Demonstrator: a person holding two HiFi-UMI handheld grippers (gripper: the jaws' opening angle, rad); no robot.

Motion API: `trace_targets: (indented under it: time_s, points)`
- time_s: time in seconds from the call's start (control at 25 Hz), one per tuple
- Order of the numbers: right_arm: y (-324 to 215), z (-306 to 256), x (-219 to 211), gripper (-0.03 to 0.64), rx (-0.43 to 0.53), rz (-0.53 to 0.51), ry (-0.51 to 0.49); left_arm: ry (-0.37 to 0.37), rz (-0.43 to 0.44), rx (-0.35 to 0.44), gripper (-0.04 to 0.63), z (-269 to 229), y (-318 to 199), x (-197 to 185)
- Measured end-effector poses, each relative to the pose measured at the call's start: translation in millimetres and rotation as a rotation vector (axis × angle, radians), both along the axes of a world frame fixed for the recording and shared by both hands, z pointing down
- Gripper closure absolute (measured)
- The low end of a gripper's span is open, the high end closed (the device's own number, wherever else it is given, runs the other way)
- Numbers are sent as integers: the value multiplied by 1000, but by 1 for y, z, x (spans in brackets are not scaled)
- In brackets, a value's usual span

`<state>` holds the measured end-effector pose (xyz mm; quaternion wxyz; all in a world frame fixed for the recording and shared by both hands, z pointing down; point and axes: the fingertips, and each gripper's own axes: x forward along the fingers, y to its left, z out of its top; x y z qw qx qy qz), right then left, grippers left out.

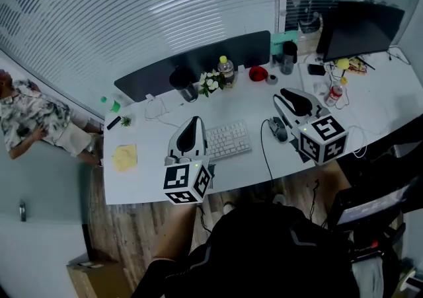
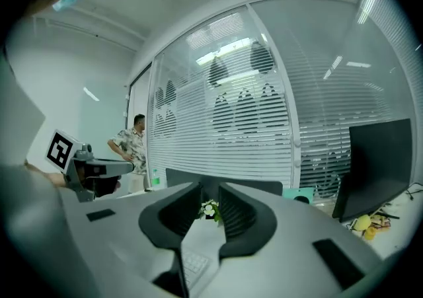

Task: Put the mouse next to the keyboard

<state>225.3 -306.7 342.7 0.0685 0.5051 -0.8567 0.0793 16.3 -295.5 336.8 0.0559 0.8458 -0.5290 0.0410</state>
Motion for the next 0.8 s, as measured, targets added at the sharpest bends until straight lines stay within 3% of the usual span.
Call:
trace_targets:
  time_s: [0.24, 0.48, 0.8]
  points:
    - [16, -27, -4, 615, 54, 2, -15, 15, -5, 9, 566, -13, 5, -2]
    - [21, -34, -12, 618, 64, -16, 54, 29, -26, 27, 566, -25, 8, -7]
    - [25, -35, -12, 618, 58, -7, 46, -5, -32, 14, 566, -19, 9, -5]
